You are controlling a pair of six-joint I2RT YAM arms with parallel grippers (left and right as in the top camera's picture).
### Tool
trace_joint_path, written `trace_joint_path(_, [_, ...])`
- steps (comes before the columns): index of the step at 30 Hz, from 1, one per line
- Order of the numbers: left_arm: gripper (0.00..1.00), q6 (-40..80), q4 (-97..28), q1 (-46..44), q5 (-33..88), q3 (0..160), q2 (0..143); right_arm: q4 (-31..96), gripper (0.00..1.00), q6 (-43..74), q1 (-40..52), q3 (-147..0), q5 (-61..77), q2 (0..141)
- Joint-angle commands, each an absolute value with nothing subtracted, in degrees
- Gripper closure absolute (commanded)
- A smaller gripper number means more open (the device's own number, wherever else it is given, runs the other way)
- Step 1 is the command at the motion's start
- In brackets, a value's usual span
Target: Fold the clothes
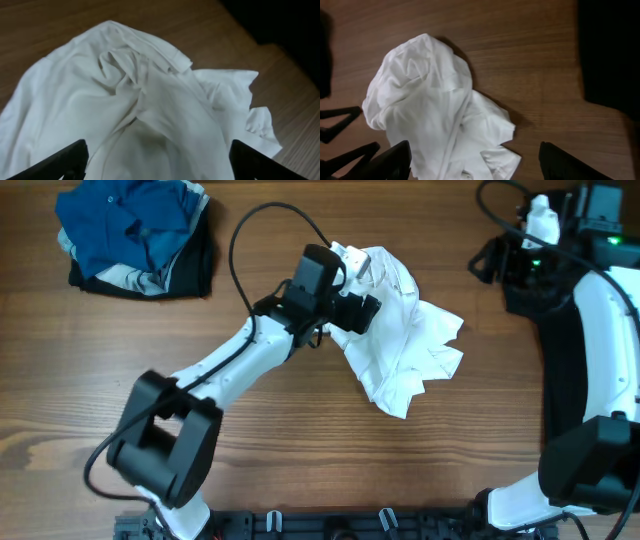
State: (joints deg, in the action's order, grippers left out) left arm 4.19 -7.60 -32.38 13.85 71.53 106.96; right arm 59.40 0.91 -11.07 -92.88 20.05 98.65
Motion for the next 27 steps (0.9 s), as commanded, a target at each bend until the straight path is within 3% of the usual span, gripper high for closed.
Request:
trace_joint_path(1, [0.15, 11.1, -8.1, -33.0, 10.5, 72.4, 109.9, 60.9, 0.16, 1.1, -10.9, -93.1, 21.0, 97.2])
trace_joint_path(9, [0.15, 24.9, -22.4, -20.8, 5.5, 73.2, 102.3, 62.4, 0.21, -2.0, -5.5, -85.8, 24.6, 97.3])
trace_joint_path(12, [0.14, 24.8, -28.4, -13.6, 5.5, 73.2, 96.7, 62.5, 0.34, -4.5, -0.4, -80.8, 27.3, 97.3])
trace_joint_path(14, [0.12, 24.0, -32.1, -9.6, 5.5, 73.2, 93.9, 62.6, 0.34, -4.3, 4.3, -78.2, 26.3, 97.3])
trace_joint_path(21, [0.09, 22.7, -41.8, -1.6, 5.5, 73.2, 91.0, 53.6, 0.34, 6.5, 15.7, -67.5, 20.8, 97.3])
trace_joint_path(27, [0.08, 22.7, -43.1, -1.3, 5.5, 73.2, 91.1, 45.3, 0.44, 14.3, 23.4, -62.3, 11.9, 97.3])
